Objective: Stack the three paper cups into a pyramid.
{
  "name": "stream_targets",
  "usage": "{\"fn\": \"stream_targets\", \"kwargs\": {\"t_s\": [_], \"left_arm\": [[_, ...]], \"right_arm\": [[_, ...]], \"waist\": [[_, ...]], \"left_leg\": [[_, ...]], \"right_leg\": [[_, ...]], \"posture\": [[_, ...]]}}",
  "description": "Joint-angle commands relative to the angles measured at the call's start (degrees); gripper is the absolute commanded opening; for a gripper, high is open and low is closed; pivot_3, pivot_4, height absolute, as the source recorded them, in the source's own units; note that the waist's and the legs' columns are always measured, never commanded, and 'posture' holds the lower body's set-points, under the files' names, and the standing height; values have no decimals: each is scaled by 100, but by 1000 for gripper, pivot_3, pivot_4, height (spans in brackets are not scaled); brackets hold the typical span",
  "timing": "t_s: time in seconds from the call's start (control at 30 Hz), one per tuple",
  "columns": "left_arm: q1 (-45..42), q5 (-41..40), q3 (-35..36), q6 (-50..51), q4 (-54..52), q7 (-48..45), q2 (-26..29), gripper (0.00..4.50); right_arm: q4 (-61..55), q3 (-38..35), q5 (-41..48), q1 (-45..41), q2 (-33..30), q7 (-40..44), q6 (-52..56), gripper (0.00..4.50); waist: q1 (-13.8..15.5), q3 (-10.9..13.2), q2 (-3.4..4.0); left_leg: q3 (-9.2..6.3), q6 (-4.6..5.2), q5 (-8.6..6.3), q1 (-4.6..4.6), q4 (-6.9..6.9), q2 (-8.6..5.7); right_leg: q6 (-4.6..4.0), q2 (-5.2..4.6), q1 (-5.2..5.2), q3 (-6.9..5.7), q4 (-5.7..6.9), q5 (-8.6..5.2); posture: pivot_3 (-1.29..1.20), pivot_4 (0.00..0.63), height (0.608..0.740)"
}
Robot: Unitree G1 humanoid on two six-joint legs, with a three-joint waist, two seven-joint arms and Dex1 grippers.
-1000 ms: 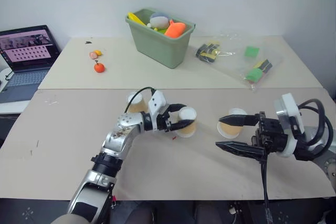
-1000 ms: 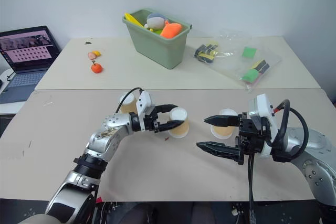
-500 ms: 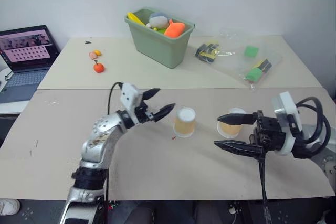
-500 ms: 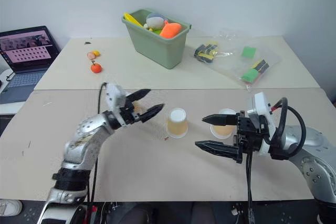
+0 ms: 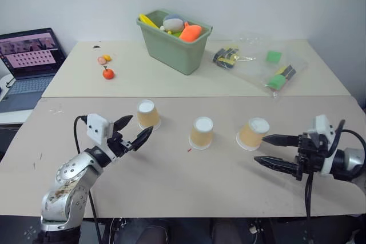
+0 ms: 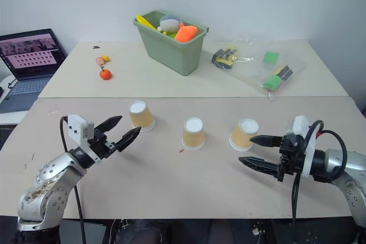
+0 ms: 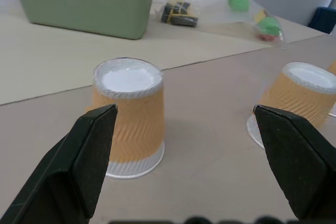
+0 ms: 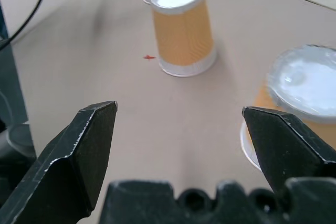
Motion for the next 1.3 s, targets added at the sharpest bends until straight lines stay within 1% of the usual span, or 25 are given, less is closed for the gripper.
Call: {"fn": "stream_targets", "kwargs": {"t_s": [0.03,0.17,0.5,0.67,0.8,1.03,1.23,1.3], "left_arm": [[64,165,230,-332,214,159,44,4438],[-192,429,151,-691,869,242,26,4438],[-1095,691,-225,-1054,1848,120,27,4438],[-1437,748,-359,-1171,2214,-24,54,4438],[-1740,791,-664,-1121,2408,-226,-32,4438],[-1888,827,-997,-1011,2532,-440,-57,4438],[-2248,948,-1012,-1156,3084,-384,-95,4438],[-2499,1056,-1042,-1196,3451,-287,-153,4438]], "right_arm": [[-151,-227,94,-56,36,8,-108,4500],[-221,-152,159,-151,98,-25,-63,4500],[-327,-311,289,-235,92,-58,54,4500],[-368,-437,405,-226,67,-101,97,4500],[-419,-442,422,-260,90,-163,119,4500],[-412,-413,427,-356,98,-210,116,4500],[-409,-382,423,-392,110,-237,124,4500],[-390,-349,414,-422,112,-243,120,4500]], "waist": [[10,0,-1],[20,0,-1],[21,0,-1],[5,0,-1],[16,0,-1],[-5,0,-1],[11,0,-1],[15,0,-2]], "left_leg": [[0,0,0,0,0,0],[0,0,0,-1,0,0],[0,0,0,-4,0,-1],[0,0,0,-3,0,-1],[0,0,0,-3,1,-1],[0,-1,1,-4,1,-1],[0,-2,1,-2,2,-1],[0,-2,1,-3,2,-1]], "right_leg": [[0,1,0,0,0,0],[0,0,1,0,0,0],[-1,-1,-1,-1,-4,1],[-1,0,-1,-1,-2,1],[0,0,-2,-1,-2,1],[0,0,-2,-1,-2,1],[0,0,-2,-1,1,1],[0,0,-1,-1,0,1]], "posture": [[0,150,740],[0,150,740],[0,150,740],[0,150,740],[0,150,740],[0,150,740],[0,150,740],[0,150,740]]}}
